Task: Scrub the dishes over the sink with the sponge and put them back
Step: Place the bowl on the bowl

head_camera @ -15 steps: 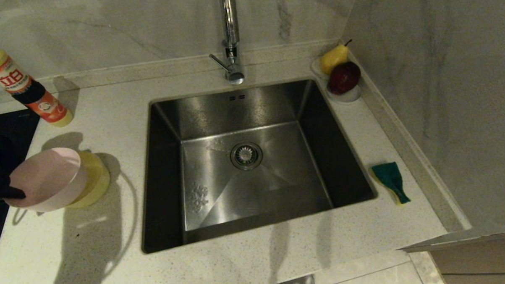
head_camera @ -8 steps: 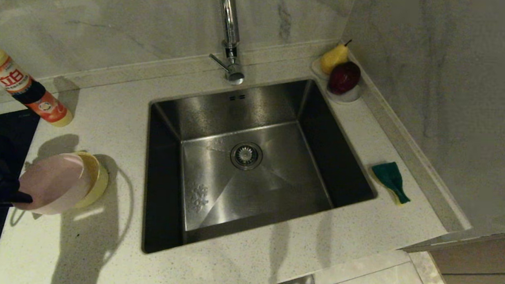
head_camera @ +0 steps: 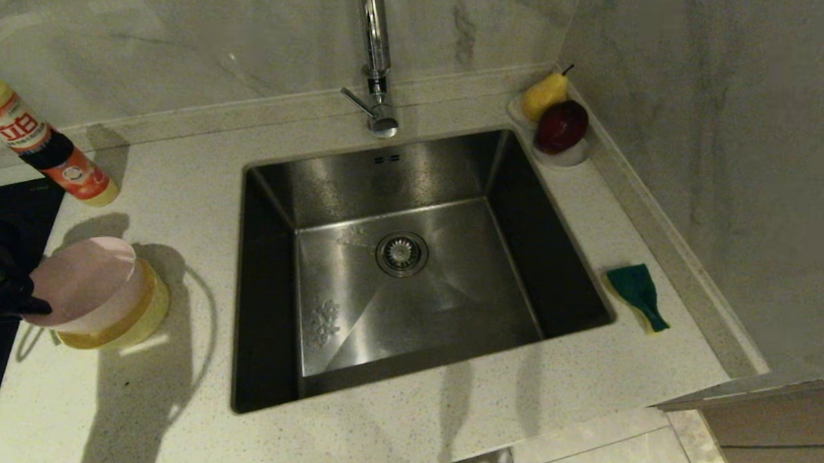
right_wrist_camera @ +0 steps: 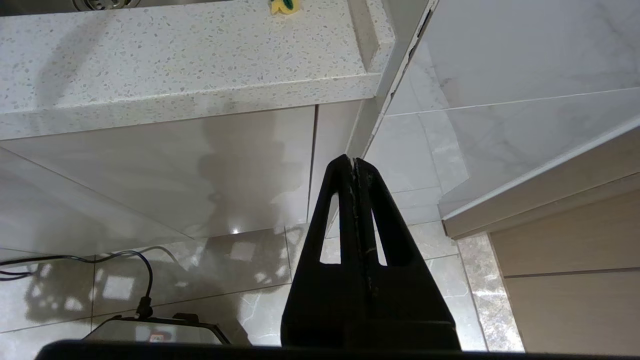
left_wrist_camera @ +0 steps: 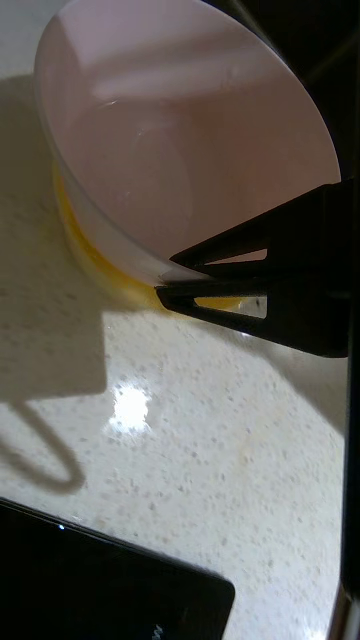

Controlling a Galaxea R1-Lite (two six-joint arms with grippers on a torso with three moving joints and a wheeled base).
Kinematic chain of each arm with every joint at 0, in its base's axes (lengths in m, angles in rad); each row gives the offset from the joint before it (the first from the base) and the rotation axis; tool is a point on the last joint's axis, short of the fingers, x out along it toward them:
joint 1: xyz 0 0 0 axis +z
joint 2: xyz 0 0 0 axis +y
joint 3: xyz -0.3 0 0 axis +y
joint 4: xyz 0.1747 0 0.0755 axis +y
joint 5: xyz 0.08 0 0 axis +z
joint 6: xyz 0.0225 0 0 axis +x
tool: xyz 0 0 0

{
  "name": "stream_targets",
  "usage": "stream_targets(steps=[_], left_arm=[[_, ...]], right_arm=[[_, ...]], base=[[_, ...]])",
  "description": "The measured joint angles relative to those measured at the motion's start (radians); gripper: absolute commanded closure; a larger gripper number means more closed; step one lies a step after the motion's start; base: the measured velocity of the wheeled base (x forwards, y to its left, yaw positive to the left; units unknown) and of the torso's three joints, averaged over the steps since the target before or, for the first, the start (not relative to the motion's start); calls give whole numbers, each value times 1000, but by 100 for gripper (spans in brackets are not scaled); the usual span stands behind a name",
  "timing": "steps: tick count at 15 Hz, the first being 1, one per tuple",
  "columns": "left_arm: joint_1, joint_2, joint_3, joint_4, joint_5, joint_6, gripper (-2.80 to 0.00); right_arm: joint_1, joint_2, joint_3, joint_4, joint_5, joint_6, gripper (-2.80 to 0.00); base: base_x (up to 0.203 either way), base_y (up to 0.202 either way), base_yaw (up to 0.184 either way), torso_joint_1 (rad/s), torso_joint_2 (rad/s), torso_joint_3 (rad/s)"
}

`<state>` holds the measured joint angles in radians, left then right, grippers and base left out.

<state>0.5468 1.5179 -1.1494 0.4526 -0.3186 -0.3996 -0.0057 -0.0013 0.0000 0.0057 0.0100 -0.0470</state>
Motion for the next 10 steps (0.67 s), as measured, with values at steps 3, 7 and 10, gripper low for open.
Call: stream_targets(steps=[3, 7, 10], left_arm=[[-1, 4, -9, -1, -9, -11, 0], [-1, 6, 18, -15, -1, -1, -280], [-1, 0, 31, -43, 1, -4, -280]], right_arm=[[0, 0, 0, 0, 0, 0, 0], [0, 0, 0, 0, 0, 0, 0], [0, 0, 0, 0, 0, 0, 0]], base=[[0, 0, 0, 0, 0, 0], [0, 0, 0, 0, 0, 0], [0, 0, 0, 0, 0, 0]])
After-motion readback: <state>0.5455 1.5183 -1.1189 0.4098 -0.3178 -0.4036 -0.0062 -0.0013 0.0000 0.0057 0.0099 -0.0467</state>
